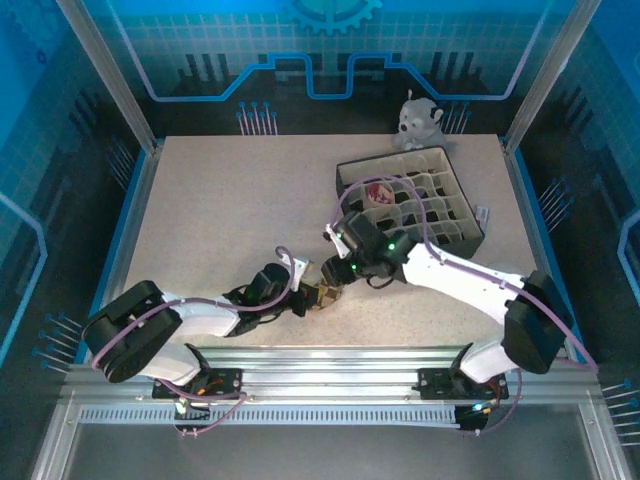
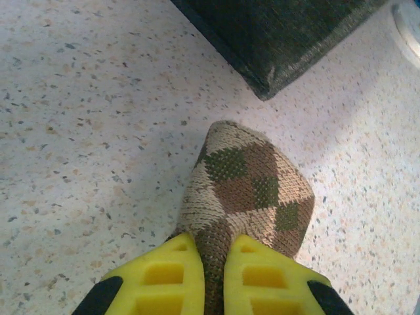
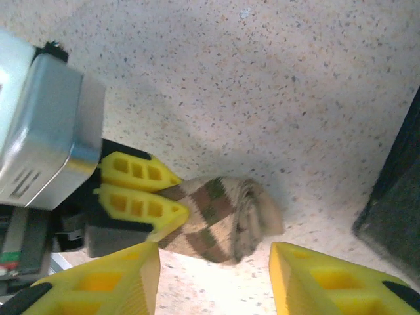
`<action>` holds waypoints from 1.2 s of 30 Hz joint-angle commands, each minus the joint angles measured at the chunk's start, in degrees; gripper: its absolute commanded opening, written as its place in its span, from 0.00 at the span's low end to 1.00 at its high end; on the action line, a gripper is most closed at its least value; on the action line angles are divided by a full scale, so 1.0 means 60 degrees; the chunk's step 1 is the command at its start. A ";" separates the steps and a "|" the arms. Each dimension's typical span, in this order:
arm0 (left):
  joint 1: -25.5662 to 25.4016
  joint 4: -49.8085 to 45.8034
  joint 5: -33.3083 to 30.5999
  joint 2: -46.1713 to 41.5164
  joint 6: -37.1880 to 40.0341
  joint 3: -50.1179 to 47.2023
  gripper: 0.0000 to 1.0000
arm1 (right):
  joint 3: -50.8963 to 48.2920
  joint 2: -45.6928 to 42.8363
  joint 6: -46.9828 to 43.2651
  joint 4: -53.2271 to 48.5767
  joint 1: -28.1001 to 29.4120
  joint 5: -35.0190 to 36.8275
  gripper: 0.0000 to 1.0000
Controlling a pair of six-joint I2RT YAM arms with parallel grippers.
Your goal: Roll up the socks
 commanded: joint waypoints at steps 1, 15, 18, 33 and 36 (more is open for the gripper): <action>0.0293 -0.0940 0.0160 0.0482 -0.0788 -0.0346 0.00 | -0.0858 -0.0559 0.2943 0.1338 0.0528 0.1344 0.44; 0.0642 -0.0240 0.0876 0.0831 -0.1108 -0.0643 0.00 | -0.3084 -0.0119 0.8257 0.4239 0.1098 0.1899 0.57; 0.0649 -0.0195 0.0905 0.0888 -0.1117 -0.0643 0.00 | -0.3394 0.0145 0.8933 0.4873 0.1097 0.1888 0.53; 0.0740 0.0328 0.1375 0.1586 -0.1777 -0.0627 0.00 | -0.3911 0.0958 1.0590 0.5709 0.1397 0.2232 0.53; 0.0776 0.0462 0.1547 0.1760 -0.1919 -0.0636 0.00 | -0.4012 0.1191 1.0898 0.5877 0.1435 0.2289 0.53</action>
